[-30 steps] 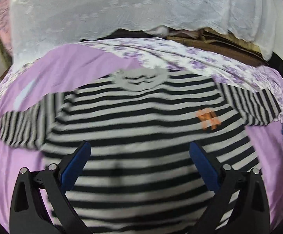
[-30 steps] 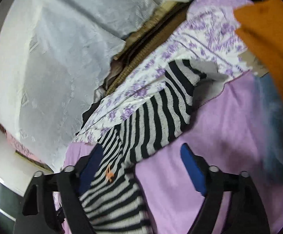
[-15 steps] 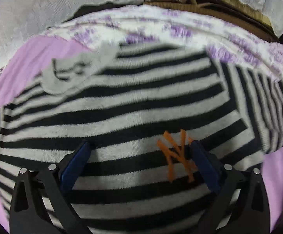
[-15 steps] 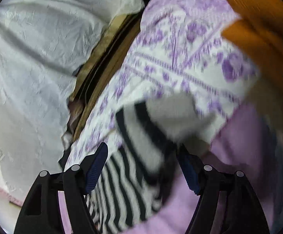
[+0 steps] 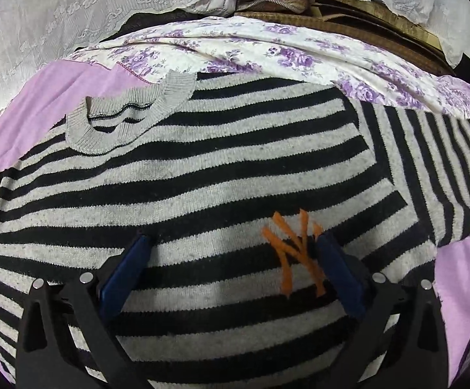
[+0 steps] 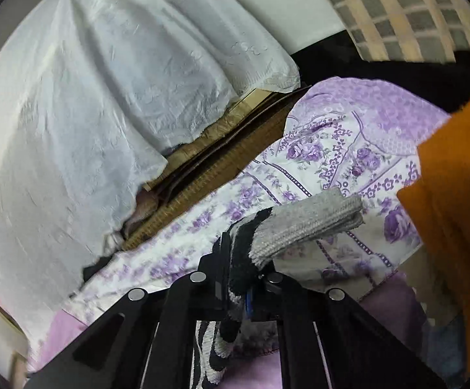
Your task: Fold small clothes
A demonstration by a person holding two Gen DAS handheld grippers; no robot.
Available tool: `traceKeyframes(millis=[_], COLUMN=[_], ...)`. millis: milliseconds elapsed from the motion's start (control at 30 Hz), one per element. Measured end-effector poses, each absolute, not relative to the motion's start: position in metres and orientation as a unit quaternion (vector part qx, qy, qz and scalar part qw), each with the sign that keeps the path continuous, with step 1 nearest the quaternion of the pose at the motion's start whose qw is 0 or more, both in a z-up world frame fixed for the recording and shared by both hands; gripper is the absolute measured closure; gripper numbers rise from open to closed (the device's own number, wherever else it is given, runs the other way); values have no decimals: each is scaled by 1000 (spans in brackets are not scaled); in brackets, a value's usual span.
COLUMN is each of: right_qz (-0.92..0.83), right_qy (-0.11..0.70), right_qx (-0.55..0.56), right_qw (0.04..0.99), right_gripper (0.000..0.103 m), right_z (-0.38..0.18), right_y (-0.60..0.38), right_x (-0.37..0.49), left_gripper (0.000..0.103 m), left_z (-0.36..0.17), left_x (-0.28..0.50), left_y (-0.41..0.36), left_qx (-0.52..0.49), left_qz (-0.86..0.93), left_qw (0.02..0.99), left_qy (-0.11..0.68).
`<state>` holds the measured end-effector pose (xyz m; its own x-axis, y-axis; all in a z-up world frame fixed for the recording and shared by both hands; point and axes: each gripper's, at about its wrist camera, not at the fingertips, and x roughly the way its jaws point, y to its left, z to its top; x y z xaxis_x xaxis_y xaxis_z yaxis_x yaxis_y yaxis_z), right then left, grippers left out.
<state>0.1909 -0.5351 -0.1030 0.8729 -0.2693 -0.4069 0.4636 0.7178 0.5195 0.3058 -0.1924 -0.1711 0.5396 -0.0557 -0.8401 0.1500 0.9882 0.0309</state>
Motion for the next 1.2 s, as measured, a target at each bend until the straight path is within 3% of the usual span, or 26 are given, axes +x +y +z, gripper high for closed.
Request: traceKeyframes(millis=[167,333,567,733,833,1000,1200], right_qz=[-200,-174,-120,-103,-98,-84,-64], right_qy=[165,152,149,171,180,191,200], right_qx=[360,331,278,247,234,220,195], right_qw=[896,915,941,948,951,953,958], right_gripper=[95,95,95,95,95,95,95], right_z=[-117,-101,-72,-63,-57,-48,-41], right_y=[-554,-538,-489,-452,-428,-388,-337], right_x=[186,185,186,193,199,213,226], left_gripper=[4,4,4,4,4,4,4], left_z=[-158,-141,-139,-157,-155,-161,-157], left_x=[293,279,262,258,252,252,248], left_y=[-169,-117,1,84,94,70,81], left_qx=[13,3,23,-23,-42,37,15], left_qz=[-90,-61,53,86,58,90,87], left_qw=[870,882,889,879,891,894,893], left_qy=[484,467,453,469,448,437,442])
